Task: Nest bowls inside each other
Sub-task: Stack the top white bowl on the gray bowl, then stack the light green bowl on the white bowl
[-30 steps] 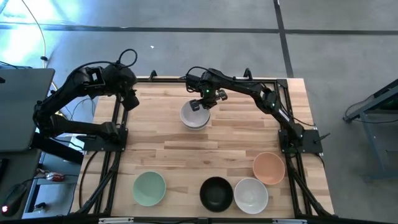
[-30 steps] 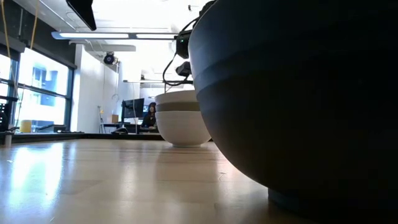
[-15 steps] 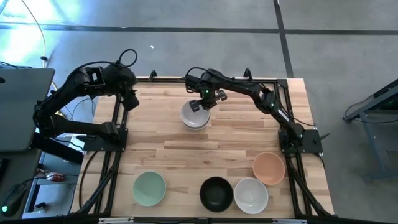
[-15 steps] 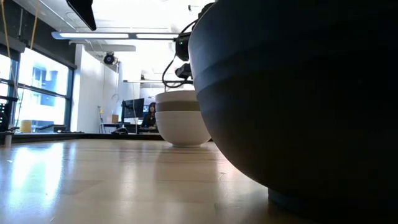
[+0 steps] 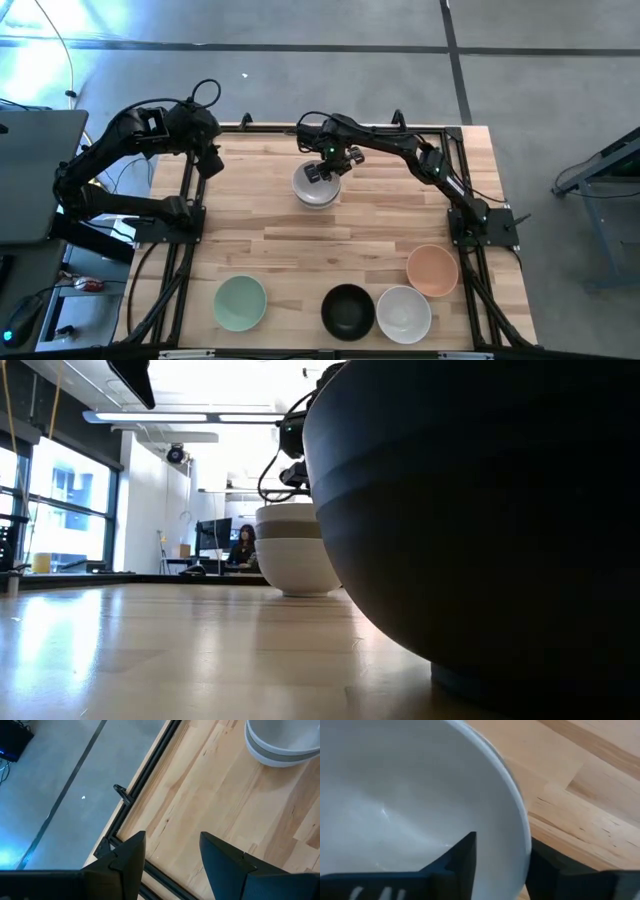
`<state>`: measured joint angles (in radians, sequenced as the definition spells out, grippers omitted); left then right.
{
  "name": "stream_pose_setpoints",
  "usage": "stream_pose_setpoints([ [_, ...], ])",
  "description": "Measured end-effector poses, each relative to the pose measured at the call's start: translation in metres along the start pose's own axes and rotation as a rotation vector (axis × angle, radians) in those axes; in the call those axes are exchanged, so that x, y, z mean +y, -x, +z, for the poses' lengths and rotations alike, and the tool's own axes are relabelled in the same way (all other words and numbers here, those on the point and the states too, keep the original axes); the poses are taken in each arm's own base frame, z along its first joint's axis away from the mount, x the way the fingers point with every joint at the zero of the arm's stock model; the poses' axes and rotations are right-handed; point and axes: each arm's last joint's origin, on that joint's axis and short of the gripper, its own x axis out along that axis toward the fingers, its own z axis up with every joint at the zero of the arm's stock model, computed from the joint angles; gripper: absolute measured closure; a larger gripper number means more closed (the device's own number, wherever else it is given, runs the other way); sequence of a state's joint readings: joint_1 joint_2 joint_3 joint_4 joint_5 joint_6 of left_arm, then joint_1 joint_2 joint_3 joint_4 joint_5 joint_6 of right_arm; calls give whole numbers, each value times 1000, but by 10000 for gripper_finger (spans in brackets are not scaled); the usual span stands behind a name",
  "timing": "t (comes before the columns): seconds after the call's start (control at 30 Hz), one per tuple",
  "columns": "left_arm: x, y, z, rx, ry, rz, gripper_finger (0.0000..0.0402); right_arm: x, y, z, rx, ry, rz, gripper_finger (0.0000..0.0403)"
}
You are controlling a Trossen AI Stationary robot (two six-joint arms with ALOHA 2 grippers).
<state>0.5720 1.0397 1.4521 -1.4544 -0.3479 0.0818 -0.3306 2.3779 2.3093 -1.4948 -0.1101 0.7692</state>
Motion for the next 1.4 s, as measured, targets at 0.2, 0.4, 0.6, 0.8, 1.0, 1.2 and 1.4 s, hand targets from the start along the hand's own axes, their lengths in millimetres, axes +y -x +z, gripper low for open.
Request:
stream_pose_setpoints([
  [0.2, 0, 0, 0, -1, 2, -9, 225, 0, 7, -3, -26, -7, -7, 252],
  [0.4, -1, 0, 0, -1, 11, -18, 225, -3, 22, -8, -61, -8, -7, 251],
  [0.6, -1, 0, 0, -4, 19, -47, 225, -4, 21, -8, -52, -9, -13, 251],
  [0.8, -2, 0, 0, -4, 23, -54, 225, -3, 21, -10, -53, 13, -23, 251],
  [1.0, -2, 0, 0, -4, 25, -54, 225, -2, 22, -13, -75, 7, -52, 235],
  [1.2, -2, 0, 0, -4, 25, -54, 225, -3, 23, -14, -72, 8, -58, 239],
  [1.4, -2, 0, 0, -4, 25, -54, 225, -3, 23, -14, -72, 8, -57, 249],
])
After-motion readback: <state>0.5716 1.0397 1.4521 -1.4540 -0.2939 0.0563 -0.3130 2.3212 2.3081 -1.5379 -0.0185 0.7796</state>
